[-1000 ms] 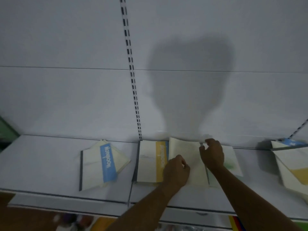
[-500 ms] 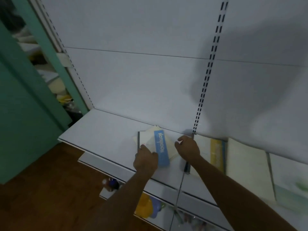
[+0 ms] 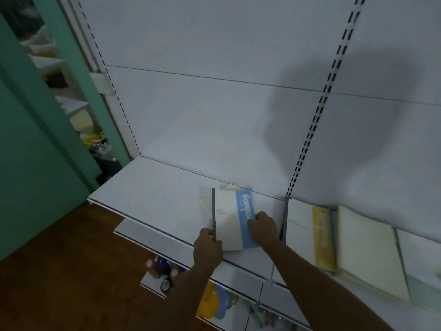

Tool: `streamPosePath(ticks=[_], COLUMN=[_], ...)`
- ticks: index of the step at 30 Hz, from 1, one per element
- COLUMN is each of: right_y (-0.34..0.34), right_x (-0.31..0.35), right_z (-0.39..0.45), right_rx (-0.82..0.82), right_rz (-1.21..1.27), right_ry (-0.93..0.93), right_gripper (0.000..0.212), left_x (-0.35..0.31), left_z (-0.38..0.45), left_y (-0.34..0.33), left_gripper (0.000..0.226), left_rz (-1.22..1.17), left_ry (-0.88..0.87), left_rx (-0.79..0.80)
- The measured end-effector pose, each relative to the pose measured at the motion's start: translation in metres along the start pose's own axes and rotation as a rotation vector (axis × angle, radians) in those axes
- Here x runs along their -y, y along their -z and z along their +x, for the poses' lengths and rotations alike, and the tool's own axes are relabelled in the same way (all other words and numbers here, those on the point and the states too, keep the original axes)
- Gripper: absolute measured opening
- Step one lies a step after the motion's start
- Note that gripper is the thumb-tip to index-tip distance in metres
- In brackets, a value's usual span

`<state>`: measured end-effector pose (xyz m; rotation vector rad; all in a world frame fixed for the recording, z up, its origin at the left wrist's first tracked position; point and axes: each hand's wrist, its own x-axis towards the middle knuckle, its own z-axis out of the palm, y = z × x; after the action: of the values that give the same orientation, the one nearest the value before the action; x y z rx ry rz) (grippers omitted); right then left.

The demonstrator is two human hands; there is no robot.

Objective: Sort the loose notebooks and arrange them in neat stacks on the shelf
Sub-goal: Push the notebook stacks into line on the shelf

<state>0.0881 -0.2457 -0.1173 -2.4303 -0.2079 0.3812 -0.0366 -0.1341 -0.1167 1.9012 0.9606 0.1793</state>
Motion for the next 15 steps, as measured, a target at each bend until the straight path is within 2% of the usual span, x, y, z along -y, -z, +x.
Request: streamPosePath(ticks=[3, 7, 10, 15], right_y=[0.013, 0.034, 0.055, 0.102], right_x=[0.002, 0.006, 0.0, -0.034], right_z=[0.001, -0.001, -0.005, -0.006], right_rx=[-0.095, -0.165, -0.251, -0.324], right_rz=[-0.006, 0.111, 0.177, 0.1], right_ry=[0.046, 0.044, 0.058, 0.011], right_gripper=[0.029, 0.019, 0.028, 0.033], left_x=[-0.001, -0.017, -0.033, -0.063], left_z=[-0.001, -0.001, -0.002, -0.016], left_y=[0.0, -0.007, -0.021, -0.051], left_gripper=[0.024, 0.023, 0.022, 0.02], left_rz=[-0.135, -0.188, -0.183, -0.159], left_ry=[-0.018, -0.09, -0.177, -0.291], left_rx=[-0.008, 0.01, 0.024, 0.097])
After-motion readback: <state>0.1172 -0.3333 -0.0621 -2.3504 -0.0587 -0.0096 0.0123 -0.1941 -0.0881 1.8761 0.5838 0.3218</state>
